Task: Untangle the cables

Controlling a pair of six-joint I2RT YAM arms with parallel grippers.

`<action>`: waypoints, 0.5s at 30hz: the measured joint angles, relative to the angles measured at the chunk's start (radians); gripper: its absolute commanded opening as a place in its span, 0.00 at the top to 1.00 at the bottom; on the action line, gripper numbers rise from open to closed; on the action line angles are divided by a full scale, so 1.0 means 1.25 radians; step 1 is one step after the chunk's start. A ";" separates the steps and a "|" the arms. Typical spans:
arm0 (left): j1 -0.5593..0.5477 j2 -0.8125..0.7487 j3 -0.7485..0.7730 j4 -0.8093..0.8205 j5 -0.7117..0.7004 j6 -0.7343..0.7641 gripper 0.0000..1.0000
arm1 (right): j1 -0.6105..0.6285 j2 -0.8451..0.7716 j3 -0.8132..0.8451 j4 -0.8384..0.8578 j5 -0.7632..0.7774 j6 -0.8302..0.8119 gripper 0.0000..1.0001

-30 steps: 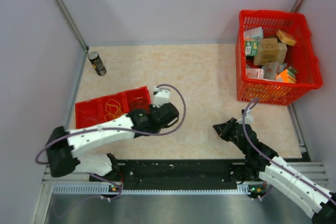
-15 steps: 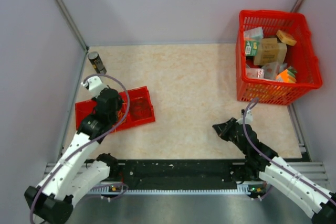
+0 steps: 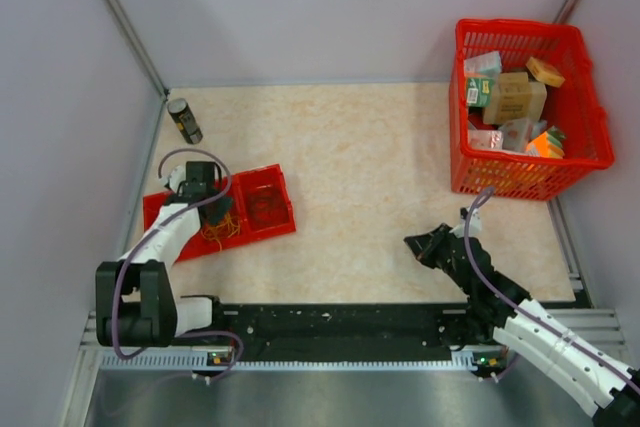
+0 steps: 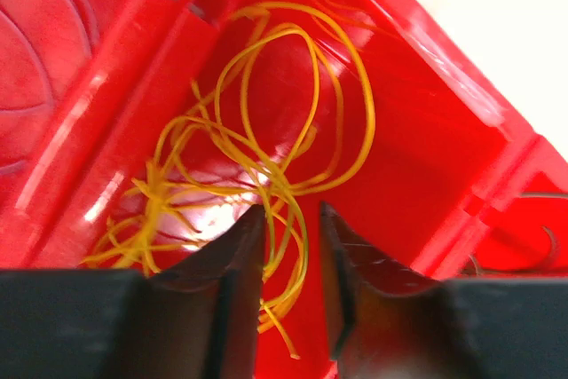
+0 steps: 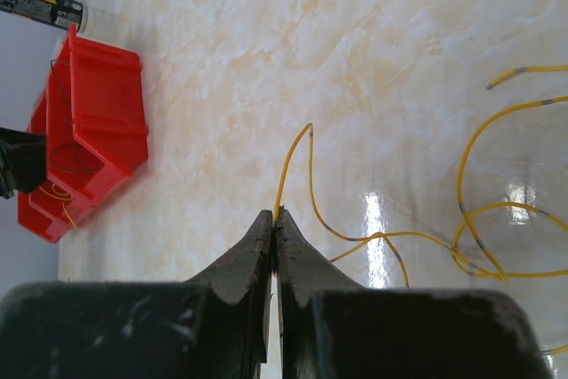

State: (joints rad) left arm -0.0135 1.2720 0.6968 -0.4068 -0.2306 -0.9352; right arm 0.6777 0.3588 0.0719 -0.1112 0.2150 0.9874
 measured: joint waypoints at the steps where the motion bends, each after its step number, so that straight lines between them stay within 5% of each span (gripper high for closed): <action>1: 0.002 -0.005 -0.002 -0.005 0.017 0.001 0.31 | 0.000 0.000 0.000 0.000 0.000 0.000 0.97; 5: 0.004 -0.074 0.004 -0.027 0.049 0.005 0.09 | 0.000 0.001 0.000 0.002 0.000 0.000 0.97; 15: 0.003 -0.377 0.074 -0.066 0.203 0.129 0.12 | 0.000 0.020 0.000 0.018 -0.004 -0.002 0.94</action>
State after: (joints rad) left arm -0.0101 0.8013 0.7887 -0.4896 0.0235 -0.7734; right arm 0.6777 0.3836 0.0715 -0.0891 0.2100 0.9844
